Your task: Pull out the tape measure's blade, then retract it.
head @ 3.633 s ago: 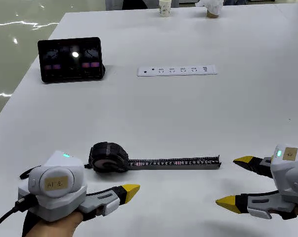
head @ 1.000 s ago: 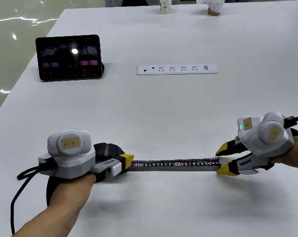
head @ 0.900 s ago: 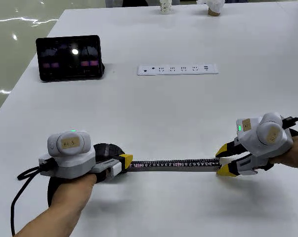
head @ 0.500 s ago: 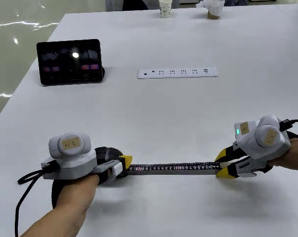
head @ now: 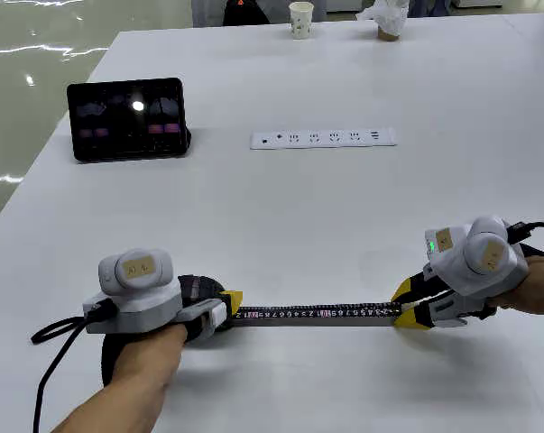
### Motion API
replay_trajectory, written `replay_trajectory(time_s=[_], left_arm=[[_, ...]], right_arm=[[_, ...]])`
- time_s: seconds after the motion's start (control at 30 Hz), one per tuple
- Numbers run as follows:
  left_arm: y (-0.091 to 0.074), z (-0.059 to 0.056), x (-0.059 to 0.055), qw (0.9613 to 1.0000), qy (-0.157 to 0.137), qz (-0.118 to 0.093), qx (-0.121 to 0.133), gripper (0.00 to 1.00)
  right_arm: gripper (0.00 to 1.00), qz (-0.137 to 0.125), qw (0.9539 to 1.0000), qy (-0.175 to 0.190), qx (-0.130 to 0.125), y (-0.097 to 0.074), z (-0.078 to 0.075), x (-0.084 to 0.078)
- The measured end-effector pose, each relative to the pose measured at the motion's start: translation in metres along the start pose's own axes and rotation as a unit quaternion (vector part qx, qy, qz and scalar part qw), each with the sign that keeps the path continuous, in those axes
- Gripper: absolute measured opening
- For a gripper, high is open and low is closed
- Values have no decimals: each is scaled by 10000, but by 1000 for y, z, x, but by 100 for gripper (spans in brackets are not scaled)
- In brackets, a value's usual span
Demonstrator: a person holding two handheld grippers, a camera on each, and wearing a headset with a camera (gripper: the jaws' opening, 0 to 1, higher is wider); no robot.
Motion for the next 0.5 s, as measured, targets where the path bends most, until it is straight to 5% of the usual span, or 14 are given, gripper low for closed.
replay_trajectory(time_s=[0.5], left_arm=[[3,0,-2,9998,67,150,135,66]], right_arm=[[11,0,10000,35,5,1,-1,-1]])
Point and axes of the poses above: the centre of the closed fingertips' face, and the gripper's own axes: y roughly forward along the fingers, z roughly to its left, x roughly out of its top, the point moved 4 cm from there along -y, roughly backward along the fingers, and after that the axes turned 15 degrees about y, right-handed, at the moved point
